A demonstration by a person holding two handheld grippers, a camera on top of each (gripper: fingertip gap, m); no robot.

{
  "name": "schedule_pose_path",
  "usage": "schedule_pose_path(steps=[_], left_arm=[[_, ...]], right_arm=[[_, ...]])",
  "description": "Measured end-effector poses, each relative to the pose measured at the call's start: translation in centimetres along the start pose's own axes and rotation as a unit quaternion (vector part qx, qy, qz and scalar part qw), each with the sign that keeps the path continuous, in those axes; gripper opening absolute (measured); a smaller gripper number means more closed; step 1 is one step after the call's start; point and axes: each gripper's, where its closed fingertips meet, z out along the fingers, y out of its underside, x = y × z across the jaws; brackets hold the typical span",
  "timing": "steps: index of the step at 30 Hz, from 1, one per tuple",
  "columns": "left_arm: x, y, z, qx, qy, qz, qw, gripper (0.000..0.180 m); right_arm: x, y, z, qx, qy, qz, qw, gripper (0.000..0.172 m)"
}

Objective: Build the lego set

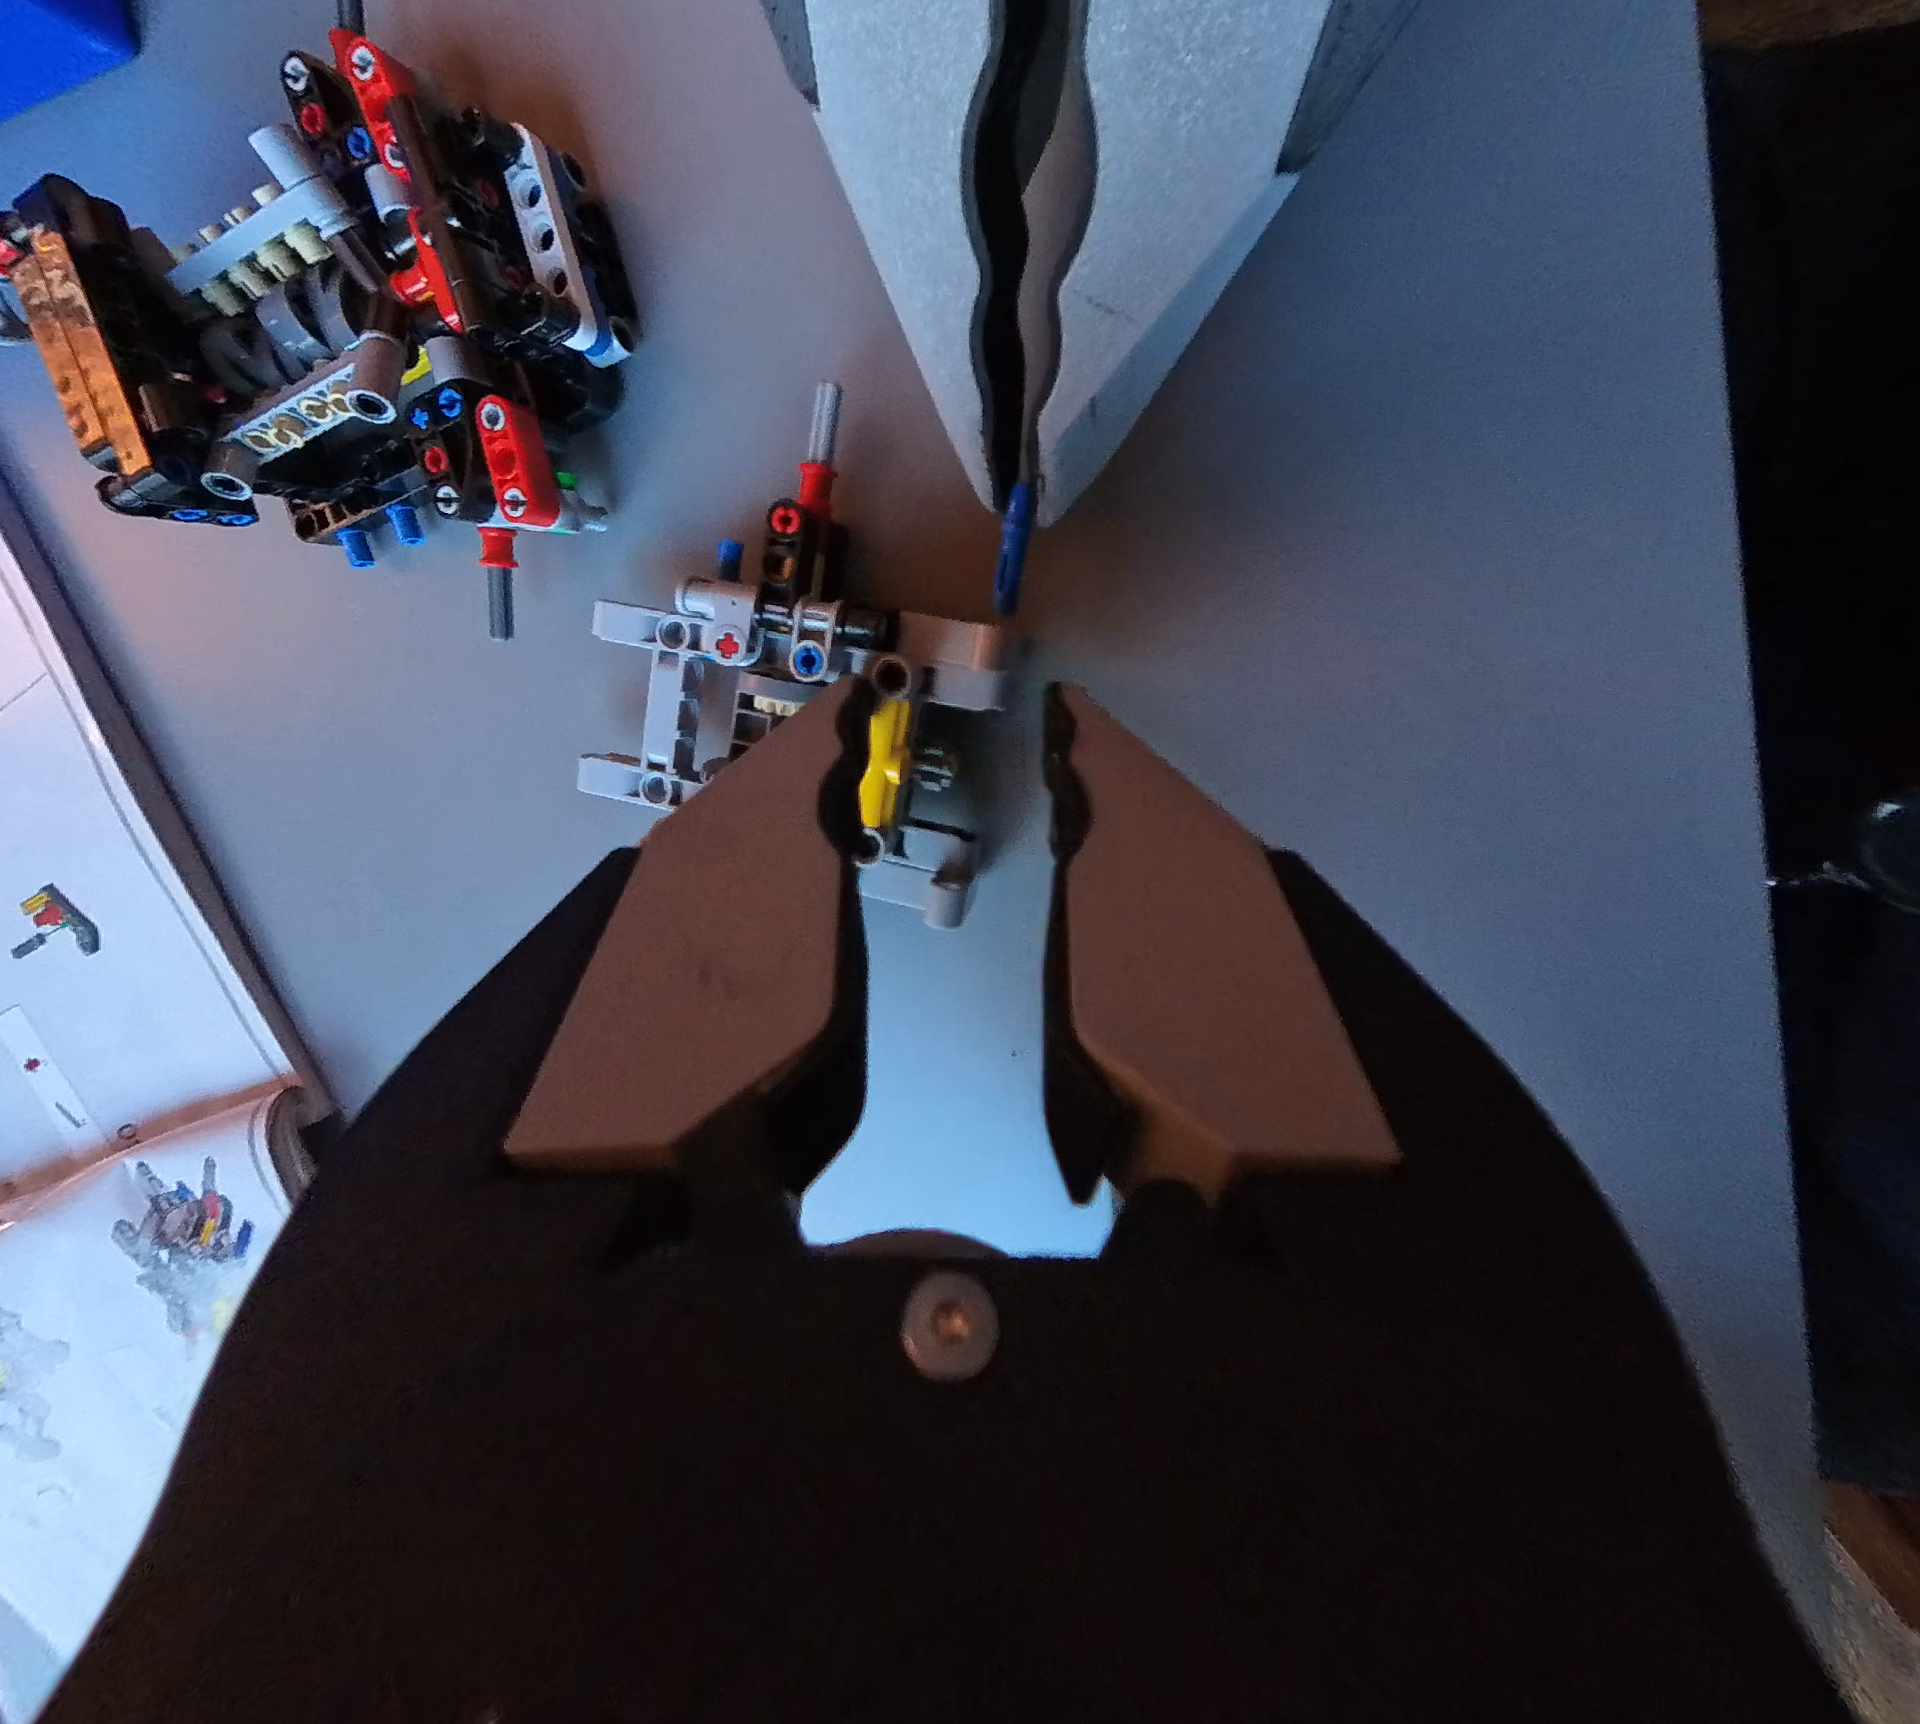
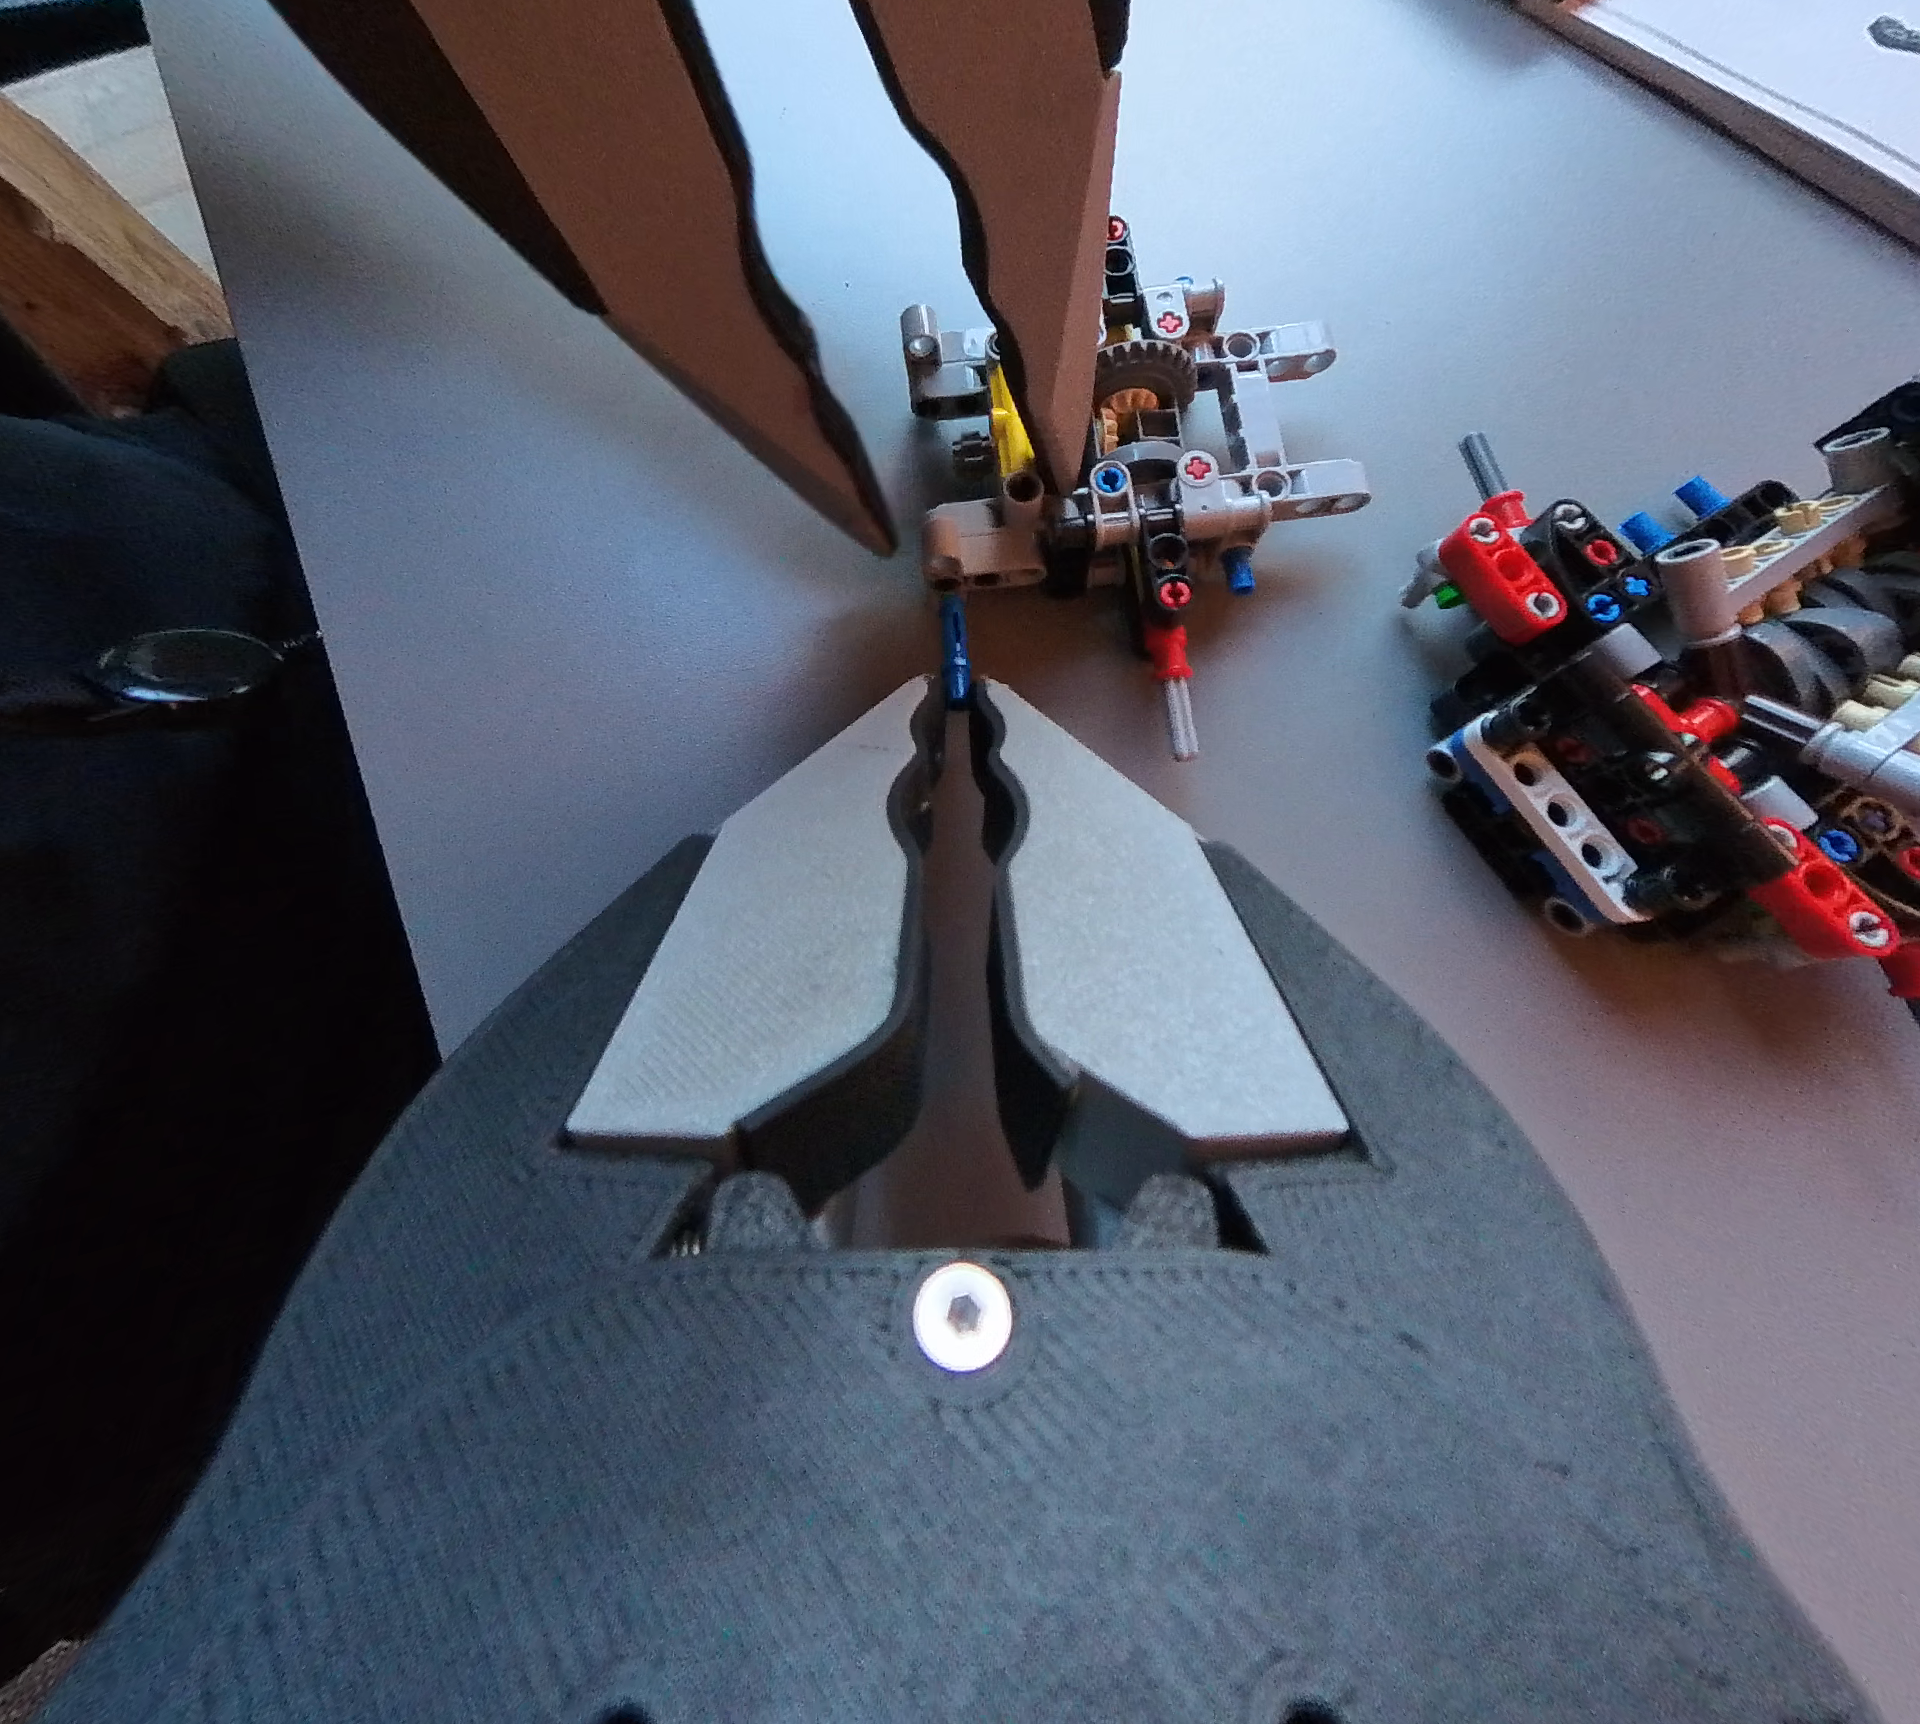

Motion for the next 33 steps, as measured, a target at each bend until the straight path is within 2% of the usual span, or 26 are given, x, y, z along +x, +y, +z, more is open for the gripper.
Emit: schedule_pose_path(steps=[2,4,11,19,33], left_arm=[[0.4,-0.1,0.1,0.005,0.007,-0.005,1.0,0.043],[0.3,-0.2,0.2,0.013,0.002,-0.009,1.0,0.044],[-0.8,-0.5,0.5,0.022,-0.041,-0.04,0.998,0.028],[-1.0,-0.6,0.7,0.05,-0.091,-0.035,0.994,0.028],[-1.1,-0.6,0.7,0.056,-0.07,-0.059,0.994,0.029]], right_arm=[[-0.1,0.1,0.1,-0.003,-0.004,0.001,1.0,0.001],[0.0,0.2,0.2,-0.009,-0.006,0.008,1.0,0.001],[0.3,0.3,0.3,-0.014,-0.002,0.015,1.0,0.001],[0.7,0.5,0.5,-0.023,0.001,0.035,0.999,0.001],[0.5,0.2,0.6,-0.018,0.011,0.031,0.999,0.0]])
